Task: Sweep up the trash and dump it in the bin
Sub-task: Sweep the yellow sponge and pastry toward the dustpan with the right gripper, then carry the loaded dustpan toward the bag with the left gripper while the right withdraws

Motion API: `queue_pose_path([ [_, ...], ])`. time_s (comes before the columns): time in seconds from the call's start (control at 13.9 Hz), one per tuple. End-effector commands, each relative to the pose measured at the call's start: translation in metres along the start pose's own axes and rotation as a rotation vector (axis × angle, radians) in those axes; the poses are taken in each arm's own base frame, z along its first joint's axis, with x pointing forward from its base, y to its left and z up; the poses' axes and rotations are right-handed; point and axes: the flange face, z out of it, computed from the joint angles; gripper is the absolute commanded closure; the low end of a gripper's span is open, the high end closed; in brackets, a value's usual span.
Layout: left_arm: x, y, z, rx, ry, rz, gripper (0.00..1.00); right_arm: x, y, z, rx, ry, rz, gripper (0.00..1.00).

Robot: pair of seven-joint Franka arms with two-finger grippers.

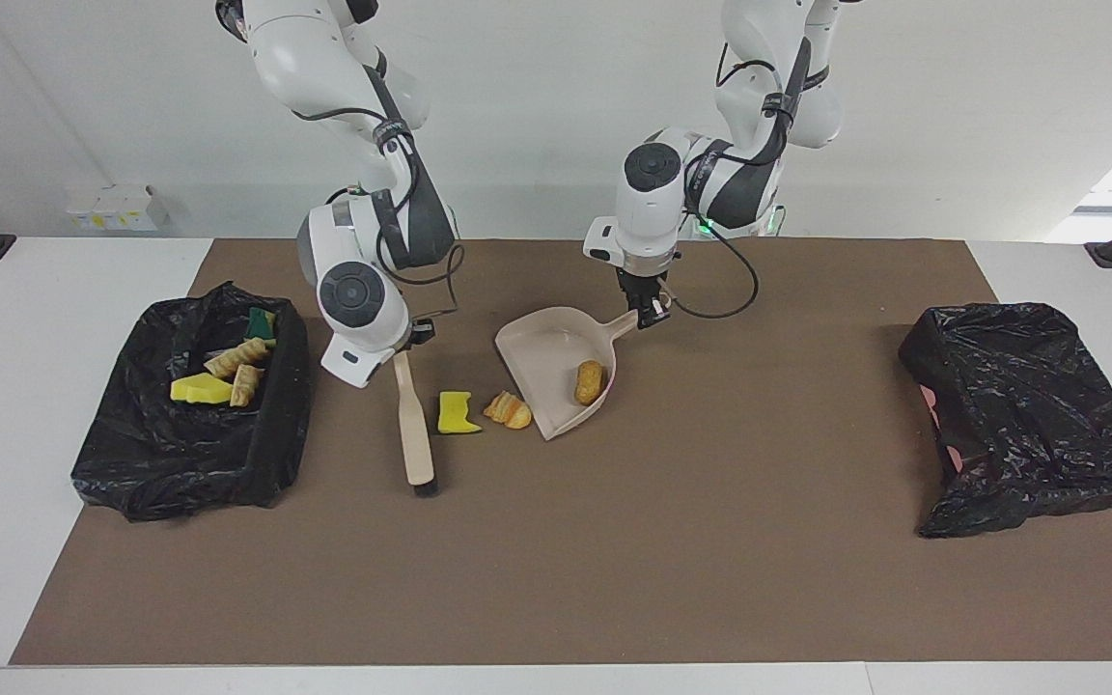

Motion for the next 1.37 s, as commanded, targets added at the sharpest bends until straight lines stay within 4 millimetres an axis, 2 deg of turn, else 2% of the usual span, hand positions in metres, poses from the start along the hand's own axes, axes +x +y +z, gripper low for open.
queue_pose_path([
  [0.0, -0.001, -0.006, -0.003, -0.01, -0.017, 0.002, 1.0, -0.011, -0.044, 0.008, -0.02, -0.032, -0.075, 1.0],
  [0.29, 0.001, -0.005, -0.003, -0.003, -0.006, 0.011, 1.0, -0.038, -0.133, 0.005, 0.012, -0.093, -0.194, 1.0],
  [0.36, 0.002, -0.005, -0.002, 0.004, 0.006, 0.026, 1.0, -0.04, -0.143, 0.003, 0.004, -0.096, -0.209, 1.0],
  [0.5, 0.003, -0.005, -0.001, 0.014, 0.022, 0.046, 1.0, -0.041, -0.146, -0.002, 0.036, -0.096, -0.21, 1.0],
  [0.65, 0.0, -0.013, -0.001, 0.017, 0.031, 0.04, 1.0, -0.054, -0.144, -0.025, 0.069, -0.078, -0.19, 1.0],
  [0.79, -0.007, -0.032, -0.002, 0.026, 0.052, 0.014, 1.0, -0.071, -0.123, -0.047, 0.071, -0.072, -0.159, 1.0],
  [0.86, -0.004, -0.038, -0.001, 0.042, 0.076, 0.046, 1.0, -0.081, -0.123, -0.054, 0.068, -0.081, -0.151, 1.0],
  [0.93, -0.009, -0.053, 0.001, 0.044, 0.097, 0.046, 1.0, -0.091, -0.126, -0.059, 0.071, -0.089, -0.132, 1.0],
  [1.01, -0.017, -0.068, 0.001, 0.037, 0.11, 0.03, 1.0, -0.097, -0.131, -0.061, 0.086, -0.107, -0.071, 1.0],
  [1.08, -0.02, -0.073, -0.002, 0.033, 0.132, 0.046, 1.0, -0.102, -0.139, -0.062, 0.079, -0.118, -0.02, 1.0],
  [1.22, -0.045, -0.111, -0.013, 0.034, 0.168, 0.098, 1.0, -0.115, -0.17, -0.062, 0.041, -0.104, 0.037, 1.0],
  [1.29, -0.05, -0.123, -0.024, 0.053, 0.18, 0.166, 1.0, -0.118, -0.178, -0.062, 0.035, -0.098, 0.087, 1.0],
])
